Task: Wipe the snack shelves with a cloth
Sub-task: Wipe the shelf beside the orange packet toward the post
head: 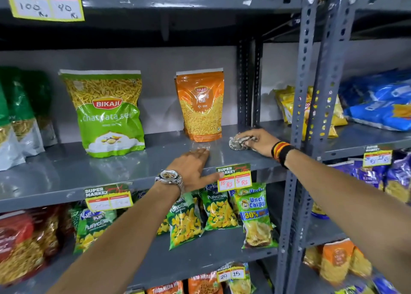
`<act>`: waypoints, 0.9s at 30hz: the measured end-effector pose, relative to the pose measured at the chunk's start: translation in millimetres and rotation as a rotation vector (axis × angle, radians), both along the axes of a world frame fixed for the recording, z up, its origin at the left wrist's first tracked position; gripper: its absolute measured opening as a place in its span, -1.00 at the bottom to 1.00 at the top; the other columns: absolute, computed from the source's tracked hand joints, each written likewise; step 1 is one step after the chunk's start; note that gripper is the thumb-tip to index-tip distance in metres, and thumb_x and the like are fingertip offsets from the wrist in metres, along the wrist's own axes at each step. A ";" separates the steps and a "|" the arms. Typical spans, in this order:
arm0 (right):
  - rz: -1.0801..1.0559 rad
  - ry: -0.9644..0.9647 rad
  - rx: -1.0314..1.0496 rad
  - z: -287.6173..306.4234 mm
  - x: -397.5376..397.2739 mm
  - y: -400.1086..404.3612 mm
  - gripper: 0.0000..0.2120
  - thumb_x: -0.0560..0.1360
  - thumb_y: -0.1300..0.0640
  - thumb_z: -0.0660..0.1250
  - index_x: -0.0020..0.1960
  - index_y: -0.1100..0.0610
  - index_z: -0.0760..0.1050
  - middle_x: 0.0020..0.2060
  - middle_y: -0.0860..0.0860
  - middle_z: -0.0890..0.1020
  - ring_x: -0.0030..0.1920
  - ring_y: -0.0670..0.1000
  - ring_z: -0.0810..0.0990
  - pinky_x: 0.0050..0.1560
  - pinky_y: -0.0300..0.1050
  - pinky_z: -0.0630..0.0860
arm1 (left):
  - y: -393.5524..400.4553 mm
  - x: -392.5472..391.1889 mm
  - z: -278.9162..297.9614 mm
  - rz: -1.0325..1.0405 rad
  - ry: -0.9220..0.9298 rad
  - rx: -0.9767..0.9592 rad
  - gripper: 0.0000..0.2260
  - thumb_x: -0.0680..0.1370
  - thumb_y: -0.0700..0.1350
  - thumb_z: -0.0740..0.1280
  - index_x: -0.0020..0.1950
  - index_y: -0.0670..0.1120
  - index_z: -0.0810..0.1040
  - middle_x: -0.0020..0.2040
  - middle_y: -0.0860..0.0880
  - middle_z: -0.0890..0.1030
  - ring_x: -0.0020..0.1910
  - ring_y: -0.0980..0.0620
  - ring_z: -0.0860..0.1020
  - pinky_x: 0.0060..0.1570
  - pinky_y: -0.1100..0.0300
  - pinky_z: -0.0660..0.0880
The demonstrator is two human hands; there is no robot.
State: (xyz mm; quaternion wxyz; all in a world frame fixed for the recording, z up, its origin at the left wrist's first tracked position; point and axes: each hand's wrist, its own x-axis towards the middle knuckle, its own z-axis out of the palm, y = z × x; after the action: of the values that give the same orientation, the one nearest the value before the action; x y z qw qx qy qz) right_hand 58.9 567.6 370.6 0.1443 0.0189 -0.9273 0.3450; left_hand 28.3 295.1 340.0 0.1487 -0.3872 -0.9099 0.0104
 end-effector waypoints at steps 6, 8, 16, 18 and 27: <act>0.260 -0.029 0.138 1.5 53.7 -8.3 -0.68 0.59 0.19 0.29 0.26 -0.11 0.57 0.23 -0.18 0.59 0.20 -0.22 0.54 0.23 -0.34 0.44 | 8.0 -3.3 -1.7 -0.023 0.018 -0.041 -0.10 0.54 0.49 0.01 0.65 -0.15 0.09 0.65 -0.13 0.16 0.57 -0.13 0.25 0.47 -0.02 0.28; 0.169 0.068 0.045 7.8 44.4 2.5 -0.68 0.58 0.25 0.28 0.25 -0.04 0.58 0.23 -0.13 0.60 0.18 -0.15 0.57 0.22 -0.29 0.45 | 12.0 -4.3 3.6 -0.027 0.035 -0.051 -0.12 0.56 0.47 0.03 0.65 -0.15 0.09 0.64 -0.14 0.17 0.57 -0.13 0.26 0.47 -0.01 0.29; -0.174 0.171 -0.121 15.9 -64.5 26.9 -0.68 0.53 0.36 0.27 0.19 0.12 0.63 0.16 0.07 0.65 0.20 0.04 0.57 0.22 -0.23 0.44 | 19.5 -2.3 2.5 -0.059 0.014 -0.086 -0.13 0.58 0.45 0.00 0.66 -0.15 0.01 0.66 -0.14 0.10 0.60 -0.13 0.18 0.51 -0.02 0.20; -0.200 0.161 -0.110 17.9 -91.3 30.8 -0.67 0.52 0.36 0.27 0.18 0.11 0.63 0.15 0.07 0.65 0.18 0.03 0.56 0.18 -0.27 0.41 | 19.8 -4.2 1.6 -0.056 0.001 -0.083 -0.12 0.57 0.46 -0.03 0.66 -0.14 -0.02 0.67 -0.13 0.07 0.61 -0.13 0.14 0.53 -0.04 0.17; -0.304 0.040 -0.021 18.6 -217.6 89.2 -0.62 0.48 0.38 0.24 0.09 0.02 0.68 0.19 0.07 0.65 0.23 0.14 0.58 0.38 -0.09 0.43 | 22.5 -13.0 -4.8 -0.082 0.039 0.010 -0.13 0.57 0.46 0.02 0.67 -0.12 -0.02 0.67 -0.08 0.09 0.63 -0.02 0.08 0.48 0.25 -0.16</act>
State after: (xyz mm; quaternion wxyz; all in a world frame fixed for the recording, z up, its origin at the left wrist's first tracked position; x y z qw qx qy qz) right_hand -158.7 656.8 389.2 0.2135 -0.1165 -0.9127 0.3282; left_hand 15.4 317.7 335.2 0.1686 -0.4232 -0.8902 0.0073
